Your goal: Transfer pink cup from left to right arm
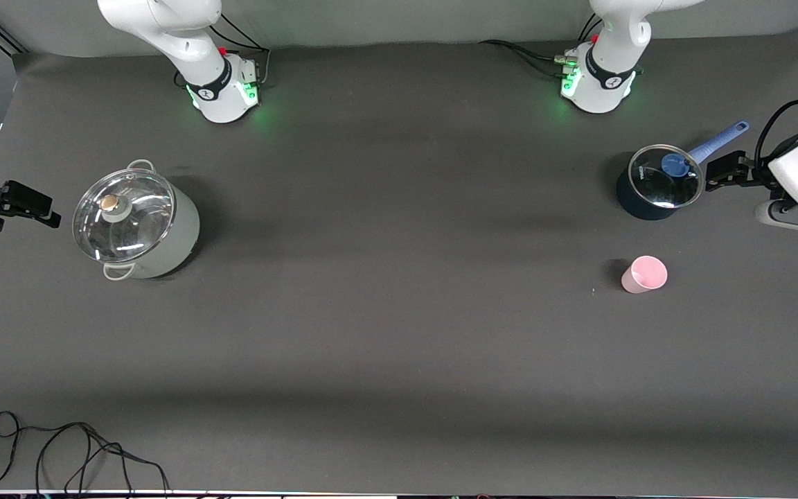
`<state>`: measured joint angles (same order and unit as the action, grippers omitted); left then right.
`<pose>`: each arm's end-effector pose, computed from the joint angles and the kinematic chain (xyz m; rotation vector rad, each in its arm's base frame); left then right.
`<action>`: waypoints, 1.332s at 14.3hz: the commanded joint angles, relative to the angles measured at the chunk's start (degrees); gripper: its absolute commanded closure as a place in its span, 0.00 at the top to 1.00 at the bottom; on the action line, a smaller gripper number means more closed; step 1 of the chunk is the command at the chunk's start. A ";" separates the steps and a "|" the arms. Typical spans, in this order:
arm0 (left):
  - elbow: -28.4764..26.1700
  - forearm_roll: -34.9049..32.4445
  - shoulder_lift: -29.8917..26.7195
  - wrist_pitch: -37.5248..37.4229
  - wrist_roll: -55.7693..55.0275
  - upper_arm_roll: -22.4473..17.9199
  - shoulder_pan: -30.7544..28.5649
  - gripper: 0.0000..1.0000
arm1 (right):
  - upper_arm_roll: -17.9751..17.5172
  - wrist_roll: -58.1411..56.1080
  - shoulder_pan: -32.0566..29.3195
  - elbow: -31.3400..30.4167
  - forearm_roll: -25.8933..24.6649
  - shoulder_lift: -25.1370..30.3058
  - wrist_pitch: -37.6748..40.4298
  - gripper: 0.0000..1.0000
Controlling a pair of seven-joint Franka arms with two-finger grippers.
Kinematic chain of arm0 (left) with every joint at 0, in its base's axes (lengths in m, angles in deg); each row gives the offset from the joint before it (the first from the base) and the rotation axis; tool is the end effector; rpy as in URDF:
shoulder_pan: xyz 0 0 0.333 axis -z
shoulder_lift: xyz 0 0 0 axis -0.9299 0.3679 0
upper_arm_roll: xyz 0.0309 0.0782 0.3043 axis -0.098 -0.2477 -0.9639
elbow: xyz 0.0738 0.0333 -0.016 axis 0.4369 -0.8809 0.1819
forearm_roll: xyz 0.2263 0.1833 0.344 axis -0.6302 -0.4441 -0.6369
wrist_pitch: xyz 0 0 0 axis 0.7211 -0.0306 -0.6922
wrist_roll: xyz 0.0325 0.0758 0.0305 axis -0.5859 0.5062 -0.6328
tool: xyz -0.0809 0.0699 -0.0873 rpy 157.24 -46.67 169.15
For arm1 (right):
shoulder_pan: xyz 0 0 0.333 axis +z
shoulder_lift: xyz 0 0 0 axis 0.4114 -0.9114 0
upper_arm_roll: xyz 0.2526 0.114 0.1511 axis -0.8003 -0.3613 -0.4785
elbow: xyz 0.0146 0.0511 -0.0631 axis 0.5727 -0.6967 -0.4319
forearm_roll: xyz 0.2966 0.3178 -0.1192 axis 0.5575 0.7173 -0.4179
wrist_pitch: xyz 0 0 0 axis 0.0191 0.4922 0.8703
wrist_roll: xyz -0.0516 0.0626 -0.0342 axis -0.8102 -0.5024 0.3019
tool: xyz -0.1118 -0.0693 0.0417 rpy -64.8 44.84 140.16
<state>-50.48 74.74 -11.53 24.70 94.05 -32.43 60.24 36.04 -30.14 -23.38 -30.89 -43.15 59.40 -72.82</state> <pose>0.6097 -0.0161 0.5529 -3.0847 0.3518 0.3033 0.6265 -0.0568 0.5712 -3.1155 -0.0214 -0.0187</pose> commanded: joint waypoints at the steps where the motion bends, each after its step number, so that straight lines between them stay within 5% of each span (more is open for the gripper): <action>1: 0.46 0.06 0.04 -0.65 0.09 -0.03 -0.08 1.00 | 0.19 -1.29 0.06 1.06 -0.30 -0.45 0.33 1.00; 13: 0.29 0.06 0.39 -0.82 1.57 -0.11 -2.01 1.00 | 0.19 -1.29 0.06 1.15 -0.21 -0.63 0.24 1.00; 19: 0.29 5.85 5.74 4.97 36.87 -0.03 -11.41 0.99 | 0.10 -1.38 0.23 1.15 -0.30 -0.10 0.33 1.00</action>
<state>-50.56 78.18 -7.90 27.93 121.37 -32.78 51.25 36.02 -30.17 -23.35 -30.47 -43.15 59.22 -72.90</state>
